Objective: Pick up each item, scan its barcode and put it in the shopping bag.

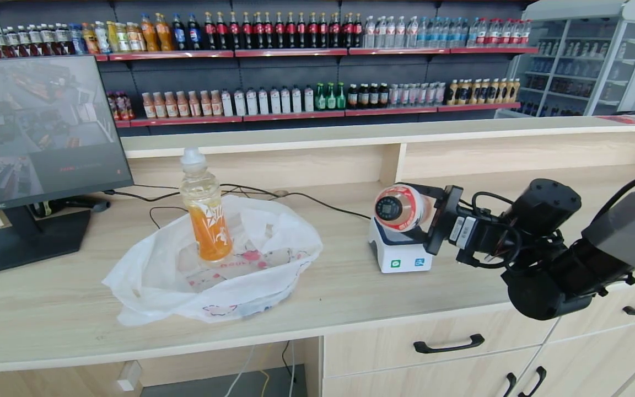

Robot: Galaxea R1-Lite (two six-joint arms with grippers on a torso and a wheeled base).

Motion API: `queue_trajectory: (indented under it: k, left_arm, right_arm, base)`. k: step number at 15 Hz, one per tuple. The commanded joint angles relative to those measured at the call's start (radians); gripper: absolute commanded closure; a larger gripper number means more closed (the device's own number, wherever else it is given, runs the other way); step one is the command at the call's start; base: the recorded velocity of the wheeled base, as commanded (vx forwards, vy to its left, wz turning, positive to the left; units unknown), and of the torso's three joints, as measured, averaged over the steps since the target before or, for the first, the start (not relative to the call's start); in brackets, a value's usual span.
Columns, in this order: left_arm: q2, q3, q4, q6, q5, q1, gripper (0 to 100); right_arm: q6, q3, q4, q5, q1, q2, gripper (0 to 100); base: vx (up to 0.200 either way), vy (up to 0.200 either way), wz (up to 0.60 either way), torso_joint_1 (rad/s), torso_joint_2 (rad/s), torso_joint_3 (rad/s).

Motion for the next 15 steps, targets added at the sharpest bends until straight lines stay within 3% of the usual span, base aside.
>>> queue_trajectory:
  k: [1, 15]
  left_arm:
    - [0.000, 0.000, 0.000, 0.000, 0.000, 0.000, 0]
    - [0.000, 0.000, 0.000, 0.000, 0.000, 0.000, 0]
  right_arm:
    - [-0.002, -0.001, -0.001, 0.002, 0.000, 0.018, 100]
    - [-0.008, -0.027, -0.001, -0.004, 0.010, 0.057, 100]
  base:
    - [0.000, 0.000, 0.00, 0.000, 0.00, 0.000]
    - [0.000, 0.000, 0.00, 0.000, 0.00, 0.000]
